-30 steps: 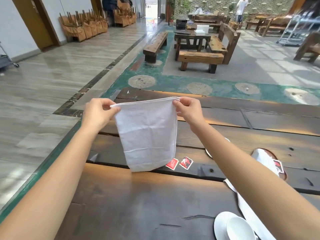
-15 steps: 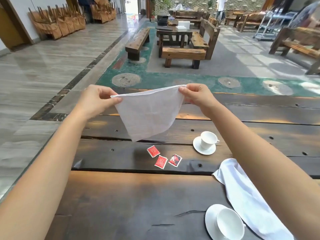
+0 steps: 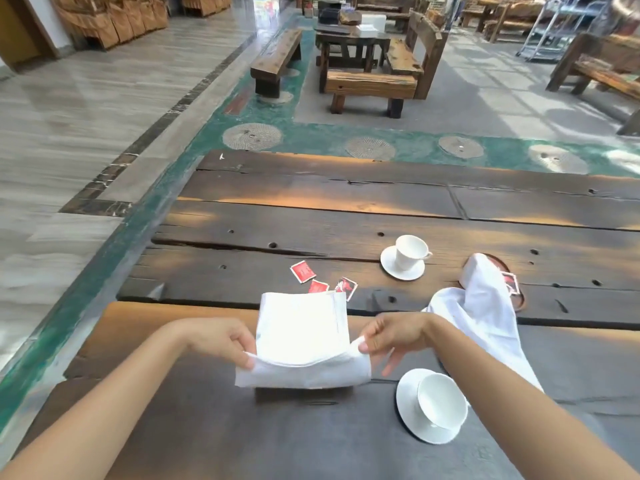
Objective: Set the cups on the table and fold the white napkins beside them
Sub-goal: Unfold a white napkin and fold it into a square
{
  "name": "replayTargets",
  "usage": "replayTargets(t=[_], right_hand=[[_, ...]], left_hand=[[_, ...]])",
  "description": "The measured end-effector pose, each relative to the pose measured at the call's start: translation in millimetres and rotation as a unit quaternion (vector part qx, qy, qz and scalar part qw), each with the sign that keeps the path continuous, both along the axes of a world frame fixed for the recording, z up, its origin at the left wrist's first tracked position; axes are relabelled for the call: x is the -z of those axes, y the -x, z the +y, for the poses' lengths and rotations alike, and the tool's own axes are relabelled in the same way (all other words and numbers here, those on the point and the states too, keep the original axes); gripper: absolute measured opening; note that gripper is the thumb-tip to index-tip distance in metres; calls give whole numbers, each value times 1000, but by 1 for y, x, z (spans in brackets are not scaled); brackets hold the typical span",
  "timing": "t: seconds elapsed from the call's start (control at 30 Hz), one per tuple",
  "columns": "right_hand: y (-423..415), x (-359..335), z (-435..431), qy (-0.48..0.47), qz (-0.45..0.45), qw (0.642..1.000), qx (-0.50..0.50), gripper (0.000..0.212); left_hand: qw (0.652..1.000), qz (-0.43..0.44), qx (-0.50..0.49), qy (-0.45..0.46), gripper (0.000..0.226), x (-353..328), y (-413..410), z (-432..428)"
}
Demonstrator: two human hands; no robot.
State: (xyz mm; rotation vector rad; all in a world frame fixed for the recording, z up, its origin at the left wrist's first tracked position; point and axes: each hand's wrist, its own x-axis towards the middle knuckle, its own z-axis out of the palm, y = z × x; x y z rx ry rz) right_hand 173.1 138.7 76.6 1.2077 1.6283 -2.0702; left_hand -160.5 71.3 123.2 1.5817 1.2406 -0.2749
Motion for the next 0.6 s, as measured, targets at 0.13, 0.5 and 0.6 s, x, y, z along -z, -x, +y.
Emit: replayTargets(t=[0.13,0.5,0.6], right_hand=[[-5,20,-11,56,3,998,40,10],[12,45,28,15,27,981,190,20],[19,59,39,3,4,974,228,21]], left_hand=[[998,-8,-43,44,23,25,6,-5],[894,-213,-381,106,14,66,-1,40],[880,-176,-434,77,18,88,-7,52]])
